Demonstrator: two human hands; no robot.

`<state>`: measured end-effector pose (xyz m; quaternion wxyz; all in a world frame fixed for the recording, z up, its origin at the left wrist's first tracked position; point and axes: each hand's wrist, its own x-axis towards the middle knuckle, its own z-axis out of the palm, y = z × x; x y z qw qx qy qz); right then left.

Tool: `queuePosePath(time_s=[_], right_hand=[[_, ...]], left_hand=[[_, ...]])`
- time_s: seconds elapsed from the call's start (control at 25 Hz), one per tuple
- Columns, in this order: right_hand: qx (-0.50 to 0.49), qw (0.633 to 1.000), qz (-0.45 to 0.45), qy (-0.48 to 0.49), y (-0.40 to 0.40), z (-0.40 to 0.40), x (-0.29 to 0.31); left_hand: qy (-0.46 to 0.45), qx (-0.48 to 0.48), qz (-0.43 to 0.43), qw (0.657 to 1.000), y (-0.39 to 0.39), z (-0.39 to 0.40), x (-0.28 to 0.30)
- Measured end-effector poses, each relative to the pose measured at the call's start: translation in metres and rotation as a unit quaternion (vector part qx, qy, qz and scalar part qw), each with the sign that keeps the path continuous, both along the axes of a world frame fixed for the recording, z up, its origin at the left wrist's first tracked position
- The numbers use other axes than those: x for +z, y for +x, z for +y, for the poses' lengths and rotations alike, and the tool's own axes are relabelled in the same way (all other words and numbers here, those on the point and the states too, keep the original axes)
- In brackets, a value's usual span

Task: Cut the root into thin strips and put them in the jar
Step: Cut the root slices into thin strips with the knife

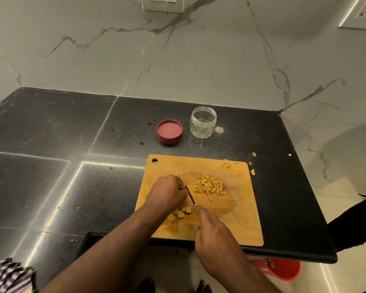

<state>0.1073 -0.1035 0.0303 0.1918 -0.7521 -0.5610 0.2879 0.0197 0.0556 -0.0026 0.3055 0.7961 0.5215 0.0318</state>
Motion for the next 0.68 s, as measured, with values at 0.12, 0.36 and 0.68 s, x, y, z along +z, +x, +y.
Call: queuePosePath(time_s=[0.12, 0.36, 0.68], right_hand=[[0.002, 1.000, 0.010, -0.003, -0.001, -0.008, -0.001], [-0.019, 1.000, -0.009, 0.005, 0.005, -0.029, -0.001], [-0.038, 0.999, 0.013, 0.029, 0.009, -0.021, 0.005]], left_hand=[[0.010, -0.013, 0.013, 1.000, 0.001, -0.001, 0.003], [0.006, -0.017, 0.012, 1.000, -0.002, -0.002, 0.003], [-0.005, -0.010, -0.005, 1.000, -0.002, -0.003, 0.006]])
